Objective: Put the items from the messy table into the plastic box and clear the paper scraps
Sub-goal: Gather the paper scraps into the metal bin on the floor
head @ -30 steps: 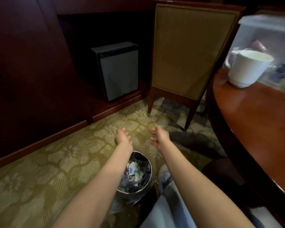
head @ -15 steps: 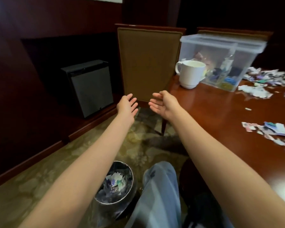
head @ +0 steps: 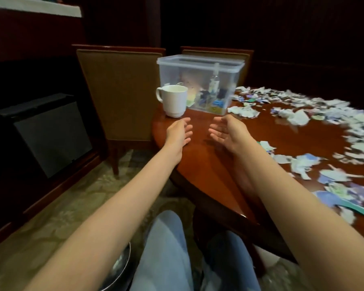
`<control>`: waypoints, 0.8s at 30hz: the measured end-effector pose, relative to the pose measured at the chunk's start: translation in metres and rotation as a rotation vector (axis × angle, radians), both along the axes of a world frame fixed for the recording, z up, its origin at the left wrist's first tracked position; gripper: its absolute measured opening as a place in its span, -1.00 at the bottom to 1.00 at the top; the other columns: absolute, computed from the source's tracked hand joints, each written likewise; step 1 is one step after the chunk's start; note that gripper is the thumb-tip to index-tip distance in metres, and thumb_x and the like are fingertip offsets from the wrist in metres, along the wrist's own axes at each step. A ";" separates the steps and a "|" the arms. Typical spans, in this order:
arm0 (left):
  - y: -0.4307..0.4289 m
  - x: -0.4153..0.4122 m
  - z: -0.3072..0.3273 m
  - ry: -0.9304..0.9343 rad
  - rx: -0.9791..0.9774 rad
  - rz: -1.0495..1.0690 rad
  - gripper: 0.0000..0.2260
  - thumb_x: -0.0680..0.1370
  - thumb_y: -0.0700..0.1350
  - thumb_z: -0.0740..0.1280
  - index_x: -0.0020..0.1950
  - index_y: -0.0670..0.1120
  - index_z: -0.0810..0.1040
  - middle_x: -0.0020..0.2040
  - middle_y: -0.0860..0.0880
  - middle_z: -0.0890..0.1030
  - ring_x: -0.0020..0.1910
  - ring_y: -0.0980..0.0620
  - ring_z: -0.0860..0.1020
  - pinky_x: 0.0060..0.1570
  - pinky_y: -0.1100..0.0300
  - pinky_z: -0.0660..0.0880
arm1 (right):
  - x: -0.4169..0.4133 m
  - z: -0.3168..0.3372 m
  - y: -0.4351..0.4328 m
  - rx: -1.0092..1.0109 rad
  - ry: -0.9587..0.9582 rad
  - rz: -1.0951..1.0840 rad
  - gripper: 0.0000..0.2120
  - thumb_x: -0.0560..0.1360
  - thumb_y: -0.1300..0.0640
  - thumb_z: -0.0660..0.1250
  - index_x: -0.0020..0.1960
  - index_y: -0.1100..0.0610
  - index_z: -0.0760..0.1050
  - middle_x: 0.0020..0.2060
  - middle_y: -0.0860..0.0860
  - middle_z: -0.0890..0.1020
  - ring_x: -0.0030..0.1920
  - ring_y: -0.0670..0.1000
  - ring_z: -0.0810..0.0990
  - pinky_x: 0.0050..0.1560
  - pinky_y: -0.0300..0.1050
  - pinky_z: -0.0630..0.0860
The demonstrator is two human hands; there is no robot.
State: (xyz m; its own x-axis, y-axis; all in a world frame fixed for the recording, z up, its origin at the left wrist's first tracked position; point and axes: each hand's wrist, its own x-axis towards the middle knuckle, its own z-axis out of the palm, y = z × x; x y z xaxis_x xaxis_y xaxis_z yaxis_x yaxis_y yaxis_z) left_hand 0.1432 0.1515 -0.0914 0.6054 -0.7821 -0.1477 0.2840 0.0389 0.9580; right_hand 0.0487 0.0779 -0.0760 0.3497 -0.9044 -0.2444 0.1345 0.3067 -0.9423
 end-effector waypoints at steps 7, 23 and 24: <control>-0.046 -0.053 -0.015 -0.766 0.153 -0.222 -0.68 0.62 -0.10 0.07 0.34 -0.06 0.44 0.33 -0.08 0.47 0.30 -0.04 0.42 0.28 0.13 0.33 | -0.085 0.005 -0.015 -0.091 0.158 -0.180 -0.70 0.61 0.20 0.06 0.23 0.23 0.47 0.13 0.17 0.56 -0.02 0.05 0.56 -0.02 -0.17 0.51; -0.093 -0.090 -0.016 -1.430 0.308 -0.635 -0.57 0.66 0.05 -0.02 0.49 -0.06 0.24 0.50 -0.04 0.27 0.48 -0.02 0.22 0.46 -0.03 0.14 | -0.197 -0.018 -0.001 -0.590 1.457 -0.180 -0.53 0.59 -0.07 0.06 0.48 -0.02 0.17 0.53 0.12 -0.01 0.53 0.21 -0.12 0.43 0.33 -0.12; -0.090 -0.094 -0.016 -1.430 0.274 -0.671 -0.58 0.66 0.03 -0.02 0.49 -0.06 0.25 0.49 -0.03 0.27 0.47 0.00 0.22 0.46 -0.02 0.14 | -0.201 -0.023 -0.002 -0.526 1.500 -0.144 -0.50 0.59 -0.11 0.03 0.50 -0.04 0.11 0.54 0.13 -0.08 0.52 0.24 -0.19 0.40 0.38 -0.19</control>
